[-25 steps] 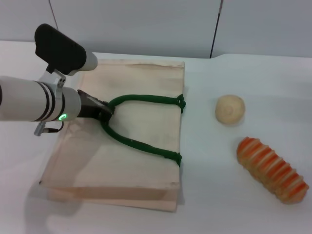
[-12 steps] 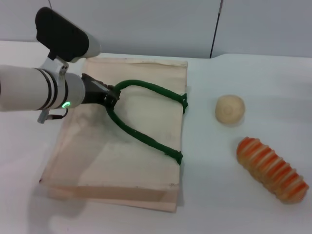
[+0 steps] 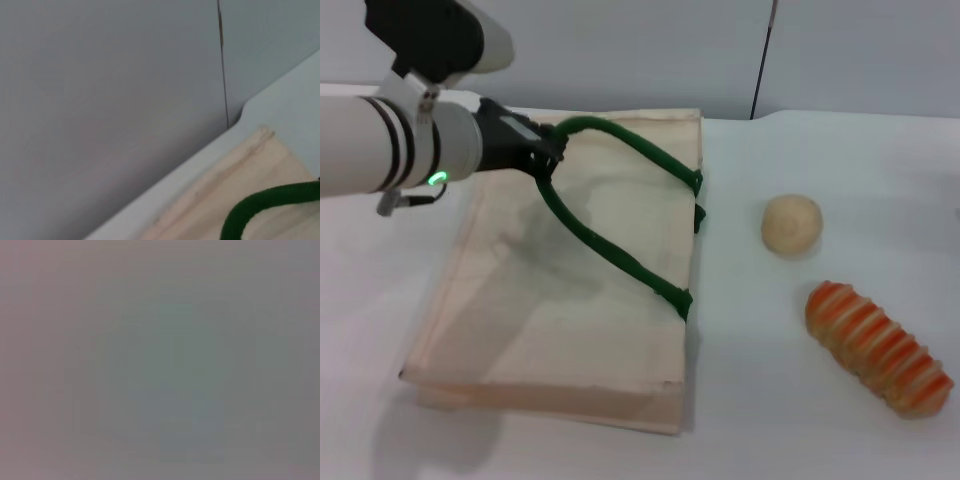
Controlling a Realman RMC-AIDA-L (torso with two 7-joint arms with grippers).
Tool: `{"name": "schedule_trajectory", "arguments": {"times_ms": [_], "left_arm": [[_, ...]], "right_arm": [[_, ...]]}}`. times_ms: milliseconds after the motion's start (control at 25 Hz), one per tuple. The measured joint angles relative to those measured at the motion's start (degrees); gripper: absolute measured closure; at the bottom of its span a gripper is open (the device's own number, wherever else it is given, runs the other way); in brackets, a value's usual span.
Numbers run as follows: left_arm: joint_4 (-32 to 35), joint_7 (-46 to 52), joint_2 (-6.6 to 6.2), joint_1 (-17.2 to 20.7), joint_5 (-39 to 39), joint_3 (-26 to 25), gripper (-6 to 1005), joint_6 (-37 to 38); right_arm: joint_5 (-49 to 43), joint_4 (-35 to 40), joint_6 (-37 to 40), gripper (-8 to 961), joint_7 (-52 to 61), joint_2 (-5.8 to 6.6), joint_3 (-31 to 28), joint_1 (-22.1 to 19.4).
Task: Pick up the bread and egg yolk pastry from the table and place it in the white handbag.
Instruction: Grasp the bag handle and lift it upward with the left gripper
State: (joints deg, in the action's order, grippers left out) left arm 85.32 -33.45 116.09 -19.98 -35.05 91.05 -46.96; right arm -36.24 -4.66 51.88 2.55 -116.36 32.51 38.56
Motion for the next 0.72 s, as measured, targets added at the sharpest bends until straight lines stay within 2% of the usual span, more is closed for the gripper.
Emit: {"name": "schedule_trajectory", "arguments": {"times_ms": [80, 720], "left_arm": [[4.76, 0.27, 0.07, 1.2, 1.47, -0.31, 873, -1.16], [21.78, 0.01, 0.12, 5.5, 1.84, -3.55, 873, -7.7]], "right_arm": [[-0.02, 0.0, -0.08, 199, 0.0, 0.0, 0.0, 0.08], [-0.62, -0.01, -2.46, 201, 0.33, 0.0, 0.0, 0.95]]}}
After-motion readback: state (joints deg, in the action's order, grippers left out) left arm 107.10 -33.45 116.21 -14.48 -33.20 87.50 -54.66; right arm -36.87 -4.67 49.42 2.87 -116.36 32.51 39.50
